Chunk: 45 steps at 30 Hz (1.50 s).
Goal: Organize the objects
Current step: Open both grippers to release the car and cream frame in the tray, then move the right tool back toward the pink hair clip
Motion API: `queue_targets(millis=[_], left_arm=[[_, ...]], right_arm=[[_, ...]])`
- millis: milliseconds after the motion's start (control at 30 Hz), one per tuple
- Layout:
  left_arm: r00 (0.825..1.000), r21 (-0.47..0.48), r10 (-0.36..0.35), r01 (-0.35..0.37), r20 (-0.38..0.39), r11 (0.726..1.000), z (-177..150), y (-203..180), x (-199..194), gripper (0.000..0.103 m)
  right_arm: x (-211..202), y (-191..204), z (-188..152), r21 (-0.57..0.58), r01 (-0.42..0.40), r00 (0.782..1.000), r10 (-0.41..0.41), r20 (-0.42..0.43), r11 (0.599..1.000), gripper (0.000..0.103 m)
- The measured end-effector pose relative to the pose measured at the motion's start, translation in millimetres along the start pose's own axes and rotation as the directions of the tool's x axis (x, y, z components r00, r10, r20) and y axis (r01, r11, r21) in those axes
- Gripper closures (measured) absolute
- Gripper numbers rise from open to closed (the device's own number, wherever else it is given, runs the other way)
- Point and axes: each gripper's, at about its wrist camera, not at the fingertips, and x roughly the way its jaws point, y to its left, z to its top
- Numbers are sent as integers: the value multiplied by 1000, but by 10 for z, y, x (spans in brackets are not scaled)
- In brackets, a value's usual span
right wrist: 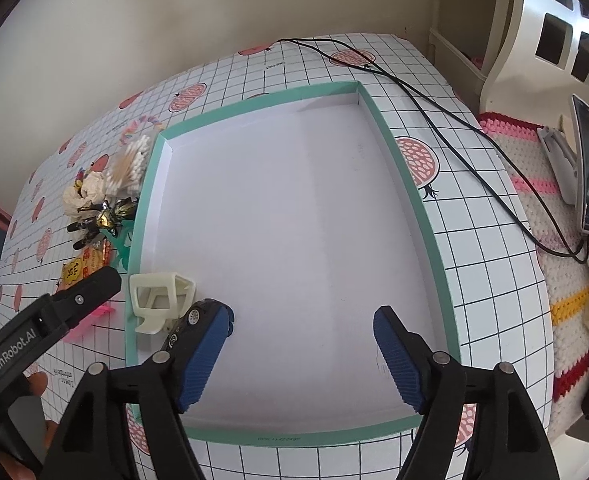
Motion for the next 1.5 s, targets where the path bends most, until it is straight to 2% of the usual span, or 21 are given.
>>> queue_targets(millis=[33, 100, 200, 367, 467, 867, 967, 1167, 1500], left_arm=[[1000, -5, 2, -2, -1, 1000, 5, 12, 3, 17], [1000, -13, 3, -3, -2, 1000, 14, 45, 4, 7], [1000, -22, -10, 10, 0, 1000, 12, 76, -3, 6], [1000, -11, -3, 3, 9, 1000, 15, 84, -19, 6], [1000, -2, 13, -13, 15, 1000, 23, 80, -24, 6], [1000, 10, -13, 12, 10, 1000, 42, 116, -47, 6], [1000, 26, -24, 23, 19, 999, 69, 143, -96, 6], [997, 47, -31, 28, 63, 998, 170, 332, -272, 6], [997, -90, -38, 44, 62, 995, 344, 941, -392, 6]], right_arm=[[2, -9, -1, 7, -2, 1000, 2, 1, 1000, 21], [3, -25, 2, 19, -3, 1000, 3, 6, 1000, 13], [-8, -31, 2, 25, 7, 1000, -8, 16, 1000, 5], [-15, -11, -3, 20, 12, 1000, -13, 26, 1000, 0], [-17, 10, -11, 18, 31, 999, -31, 33, 999, 0], [-9, 59, -22, 8, 58, 998, -58, 39, 998, 0], [-81, 89, 3, 18, 63, 995, -64, 79, 998, 0], [-222, 176, 57, 61, 17, 988, -26, 155, 998, 0], [-111, 678, 29, -17, -16, 990, 19, 142, 1000, 0]])
